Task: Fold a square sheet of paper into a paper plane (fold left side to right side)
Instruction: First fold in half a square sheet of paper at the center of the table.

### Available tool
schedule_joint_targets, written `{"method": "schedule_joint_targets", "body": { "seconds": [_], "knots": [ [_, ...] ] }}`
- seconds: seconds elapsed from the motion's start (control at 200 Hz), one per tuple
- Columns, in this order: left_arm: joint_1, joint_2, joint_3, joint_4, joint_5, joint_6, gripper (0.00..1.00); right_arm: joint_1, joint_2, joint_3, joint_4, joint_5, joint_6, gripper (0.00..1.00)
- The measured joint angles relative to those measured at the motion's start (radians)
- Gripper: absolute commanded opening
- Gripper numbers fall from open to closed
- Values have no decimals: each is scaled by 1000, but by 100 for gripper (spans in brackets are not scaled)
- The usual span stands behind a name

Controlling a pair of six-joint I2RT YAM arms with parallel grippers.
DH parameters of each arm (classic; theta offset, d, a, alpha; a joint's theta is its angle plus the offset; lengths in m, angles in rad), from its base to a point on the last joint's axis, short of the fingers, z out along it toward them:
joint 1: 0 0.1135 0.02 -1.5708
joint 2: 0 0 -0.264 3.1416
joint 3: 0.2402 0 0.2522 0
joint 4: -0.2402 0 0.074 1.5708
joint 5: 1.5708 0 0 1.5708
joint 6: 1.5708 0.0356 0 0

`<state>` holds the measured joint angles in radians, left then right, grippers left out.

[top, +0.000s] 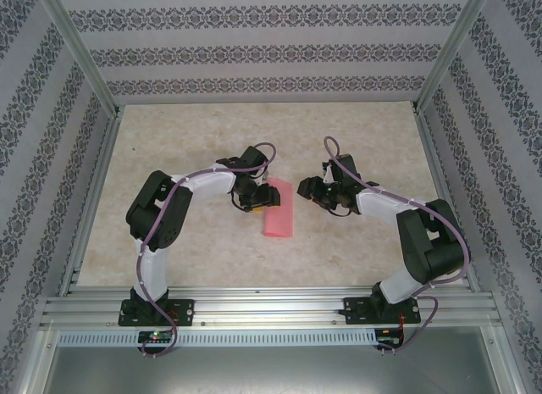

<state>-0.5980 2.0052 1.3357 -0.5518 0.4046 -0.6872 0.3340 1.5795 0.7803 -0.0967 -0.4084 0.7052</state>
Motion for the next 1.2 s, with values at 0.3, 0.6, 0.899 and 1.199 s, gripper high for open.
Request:
{"method": "schedule_joint_targets", "body": {
  "seconds": [0.3, 0.6, 0.899, 1.199],
  "knots": [
    [-2, 4, 14, -19, -3, 0, 58, 11, 10, 0, 0, 0, 2, 53],
    [-7, 4, 19, -27, -20, 0, 58, 13, 14, 0, 1, 0, 3, 52],
    [-8, 3, 21, -29, -26, 0, 58, 13, 15, 0, 3, 0, 3, 52],
    [-7, 3, 31, -45, -50, 0, 56, 13, 15, 0, 3, 0, 3, 52]
  ]
}}
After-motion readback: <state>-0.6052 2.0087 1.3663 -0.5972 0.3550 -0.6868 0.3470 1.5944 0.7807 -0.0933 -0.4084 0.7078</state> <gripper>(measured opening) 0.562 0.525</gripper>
